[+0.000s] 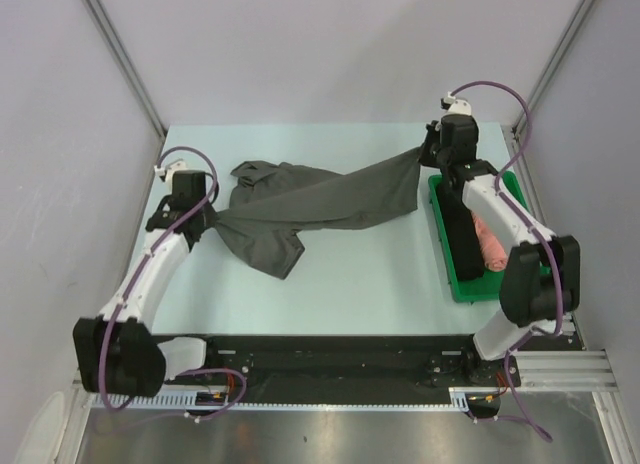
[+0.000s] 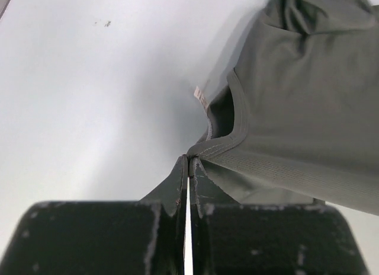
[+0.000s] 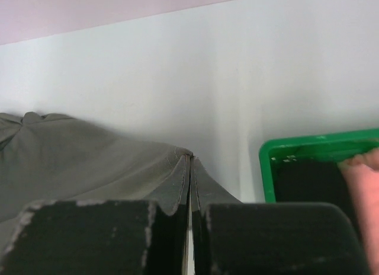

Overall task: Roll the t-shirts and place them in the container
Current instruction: Flatten out the T-shirt at the center of the board.

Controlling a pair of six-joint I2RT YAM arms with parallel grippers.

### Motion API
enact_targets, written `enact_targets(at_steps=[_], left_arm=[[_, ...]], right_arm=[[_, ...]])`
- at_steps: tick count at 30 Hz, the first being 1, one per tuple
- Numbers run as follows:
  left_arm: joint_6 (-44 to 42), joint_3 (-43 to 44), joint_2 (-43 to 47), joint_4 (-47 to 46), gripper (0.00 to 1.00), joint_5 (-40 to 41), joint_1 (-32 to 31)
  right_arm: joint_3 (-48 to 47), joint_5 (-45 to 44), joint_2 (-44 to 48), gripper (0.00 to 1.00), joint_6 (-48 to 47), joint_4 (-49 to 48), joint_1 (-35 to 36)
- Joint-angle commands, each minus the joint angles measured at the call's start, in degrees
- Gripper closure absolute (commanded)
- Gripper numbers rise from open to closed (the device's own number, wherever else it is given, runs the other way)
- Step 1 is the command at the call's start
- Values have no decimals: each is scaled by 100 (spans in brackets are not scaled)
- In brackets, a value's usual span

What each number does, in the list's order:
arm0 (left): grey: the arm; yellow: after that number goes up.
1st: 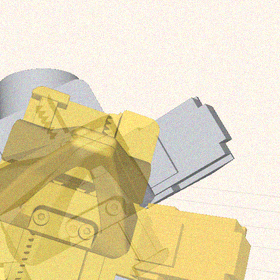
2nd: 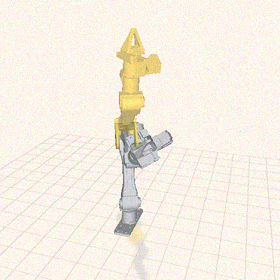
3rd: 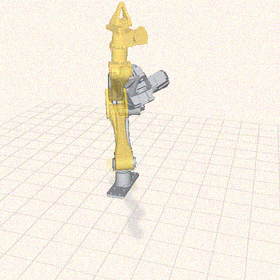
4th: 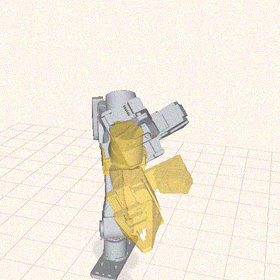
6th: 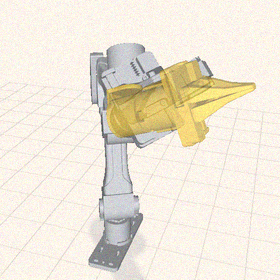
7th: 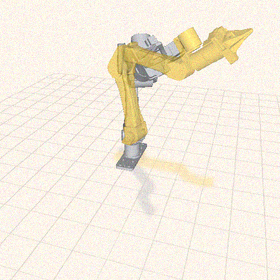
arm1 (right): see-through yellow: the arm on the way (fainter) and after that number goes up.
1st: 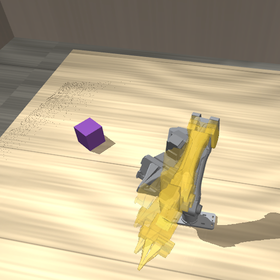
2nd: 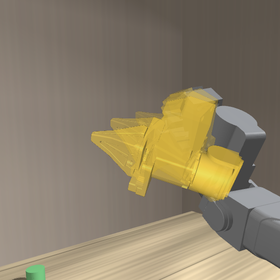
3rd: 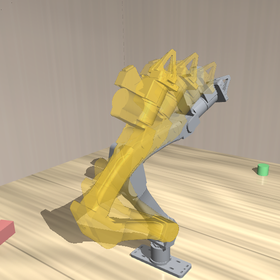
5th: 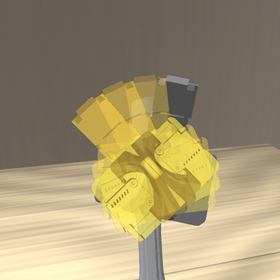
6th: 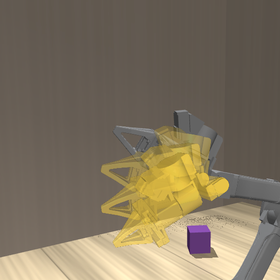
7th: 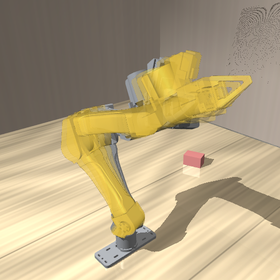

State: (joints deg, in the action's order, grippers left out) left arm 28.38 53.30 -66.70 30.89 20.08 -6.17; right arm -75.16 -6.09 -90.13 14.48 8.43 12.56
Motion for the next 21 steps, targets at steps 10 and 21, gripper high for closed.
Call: enact_targets(at_steps=[10,21], left_arm=[[-641,1455,-1643,-146,78,-1190,846],[-27,-143,-582,-645,35,-1375,-383]], right_arm=[[-1307,705,-1463,100,292,-228,-219],[-2415,741,-2728,100,275,510,-254]])
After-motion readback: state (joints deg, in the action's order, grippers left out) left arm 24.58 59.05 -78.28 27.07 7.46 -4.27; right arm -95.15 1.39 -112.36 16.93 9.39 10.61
